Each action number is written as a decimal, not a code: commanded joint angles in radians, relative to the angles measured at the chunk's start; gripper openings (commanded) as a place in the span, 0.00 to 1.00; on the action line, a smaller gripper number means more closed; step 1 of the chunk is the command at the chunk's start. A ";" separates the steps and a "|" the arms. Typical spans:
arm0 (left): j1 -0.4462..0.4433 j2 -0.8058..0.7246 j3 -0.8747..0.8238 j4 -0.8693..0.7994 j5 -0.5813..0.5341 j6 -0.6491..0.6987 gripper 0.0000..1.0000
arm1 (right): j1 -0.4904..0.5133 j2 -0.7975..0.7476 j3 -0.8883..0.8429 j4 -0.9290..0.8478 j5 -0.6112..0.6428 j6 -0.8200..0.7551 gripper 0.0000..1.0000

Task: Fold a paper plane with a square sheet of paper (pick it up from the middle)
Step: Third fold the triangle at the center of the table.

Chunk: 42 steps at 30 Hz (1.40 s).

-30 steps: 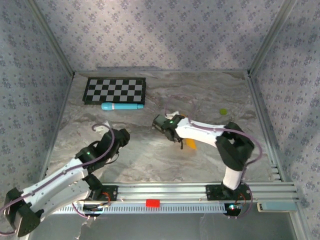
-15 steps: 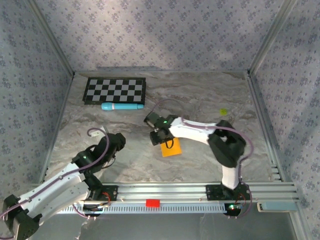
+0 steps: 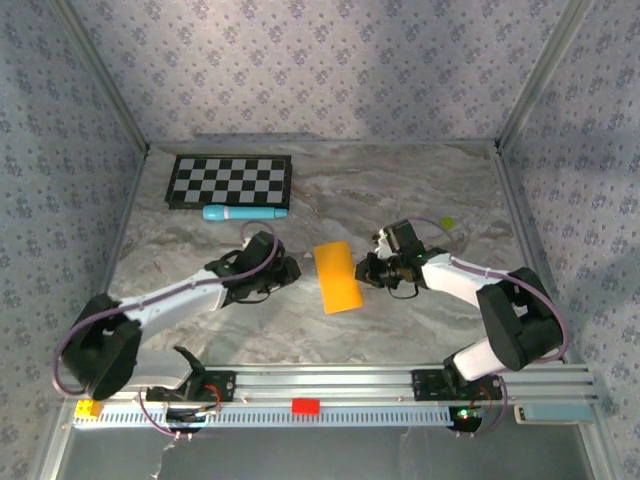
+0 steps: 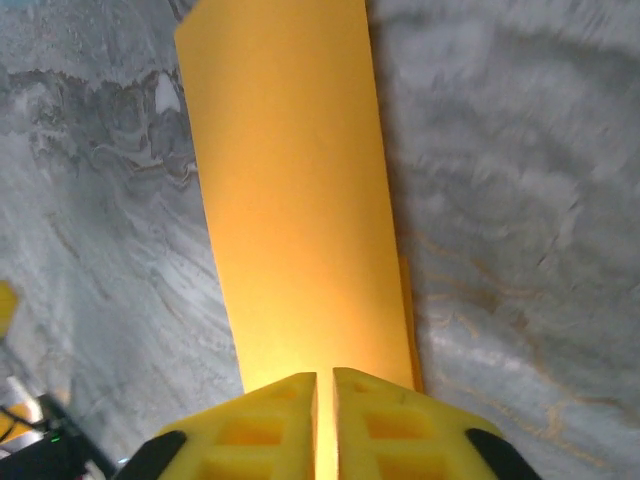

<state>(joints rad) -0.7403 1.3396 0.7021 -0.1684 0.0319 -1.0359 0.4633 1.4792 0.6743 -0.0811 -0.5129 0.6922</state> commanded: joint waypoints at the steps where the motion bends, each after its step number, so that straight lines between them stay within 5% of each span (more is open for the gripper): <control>1: 0.003 0.065 0.042 0.093 0.148 0.011 0.41 | -0.003 0.024 -0.003 0.081 -0.087 0.023 0.10; 15: 0.003 0.203 0.068 0.182 0.262 -0.025 0.40 | -0.031 0.171 -0.078 0.171 -0.074 0.097 0.07; 42: -0.020 0.411 0.154 0.227 0.329 -0.059 0.33 | -0.032 0.167 -0.145 0.185 -0.025 0.171 0.06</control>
<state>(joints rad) -0.7536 1.7329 0.8242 0.0608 0.3519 -1.0931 0.4339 1.6241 0.5625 0.2005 -0.6022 0.8501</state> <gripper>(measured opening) 0.332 0.067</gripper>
